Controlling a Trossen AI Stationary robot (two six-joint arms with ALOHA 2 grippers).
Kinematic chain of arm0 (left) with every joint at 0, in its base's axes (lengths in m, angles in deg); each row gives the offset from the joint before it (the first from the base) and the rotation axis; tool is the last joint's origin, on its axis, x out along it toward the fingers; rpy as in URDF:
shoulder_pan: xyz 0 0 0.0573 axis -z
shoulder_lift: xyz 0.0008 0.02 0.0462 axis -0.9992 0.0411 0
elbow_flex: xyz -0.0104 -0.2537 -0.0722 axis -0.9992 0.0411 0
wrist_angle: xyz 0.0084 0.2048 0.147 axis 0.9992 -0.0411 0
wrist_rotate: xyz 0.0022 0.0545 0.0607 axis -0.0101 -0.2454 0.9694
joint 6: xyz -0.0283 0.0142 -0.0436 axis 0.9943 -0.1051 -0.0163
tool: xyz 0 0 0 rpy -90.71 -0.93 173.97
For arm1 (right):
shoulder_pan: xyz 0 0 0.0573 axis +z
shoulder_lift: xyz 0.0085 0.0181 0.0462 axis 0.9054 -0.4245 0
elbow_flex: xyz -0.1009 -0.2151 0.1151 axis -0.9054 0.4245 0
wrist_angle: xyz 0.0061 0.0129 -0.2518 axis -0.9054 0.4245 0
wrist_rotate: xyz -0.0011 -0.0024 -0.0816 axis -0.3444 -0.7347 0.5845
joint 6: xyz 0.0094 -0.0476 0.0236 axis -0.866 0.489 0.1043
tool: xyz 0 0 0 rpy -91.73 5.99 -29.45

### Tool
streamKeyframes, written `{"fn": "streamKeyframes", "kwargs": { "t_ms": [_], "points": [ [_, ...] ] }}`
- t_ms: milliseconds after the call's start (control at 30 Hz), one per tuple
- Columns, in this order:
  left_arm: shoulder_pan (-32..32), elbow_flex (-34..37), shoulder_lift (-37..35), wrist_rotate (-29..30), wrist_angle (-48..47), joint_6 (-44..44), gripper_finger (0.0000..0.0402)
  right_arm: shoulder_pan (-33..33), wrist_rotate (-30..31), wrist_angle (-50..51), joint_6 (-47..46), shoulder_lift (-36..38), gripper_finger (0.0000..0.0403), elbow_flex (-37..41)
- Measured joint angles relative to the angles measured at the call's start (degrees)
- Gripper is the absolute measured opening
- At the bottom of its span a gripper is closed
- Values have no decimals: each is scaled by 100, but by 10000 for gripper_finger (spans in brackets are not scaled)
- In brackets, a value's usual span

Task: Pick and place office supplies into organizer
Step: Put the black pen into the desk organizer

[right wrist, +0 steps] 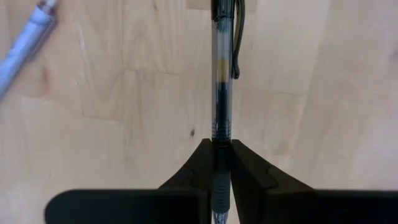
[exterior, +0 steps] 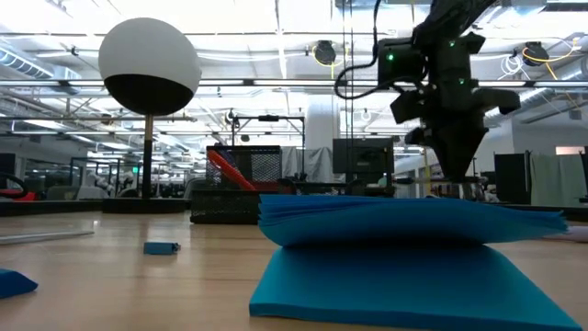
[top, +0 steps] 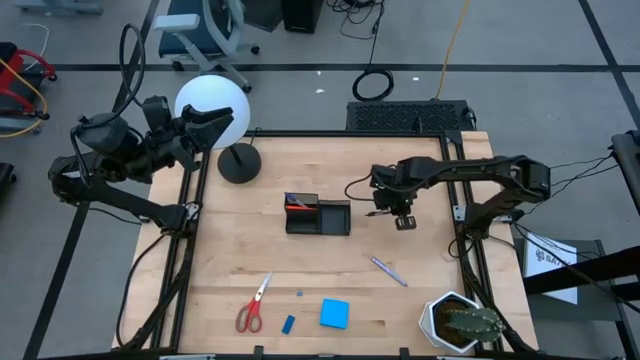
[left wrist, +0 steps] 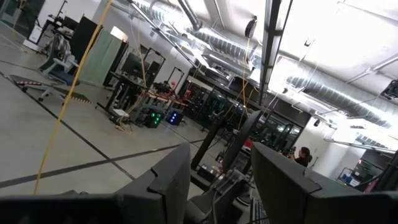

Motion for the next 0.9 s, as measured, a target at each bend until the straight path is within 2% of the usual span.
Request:
{"fn": "streamKeyframes", "kwargs": {
  "t_ms": [200,400,700,900],
  "points": [
    [0,0,0,0,0,0,173,2,-65,-128,-667,511,24,0],
    [-2,0,-2,0,1,0,173,1,-304,-896,-1666,961,24,0],
    [0,0,-2,2,1,15,173,-2,-687,-2923,-3269,1345,24,-2],
    [-1,0,-2,-27,-26,451,173,0,-929,-4621,-4306,1342,24,-4]
  ]
}}
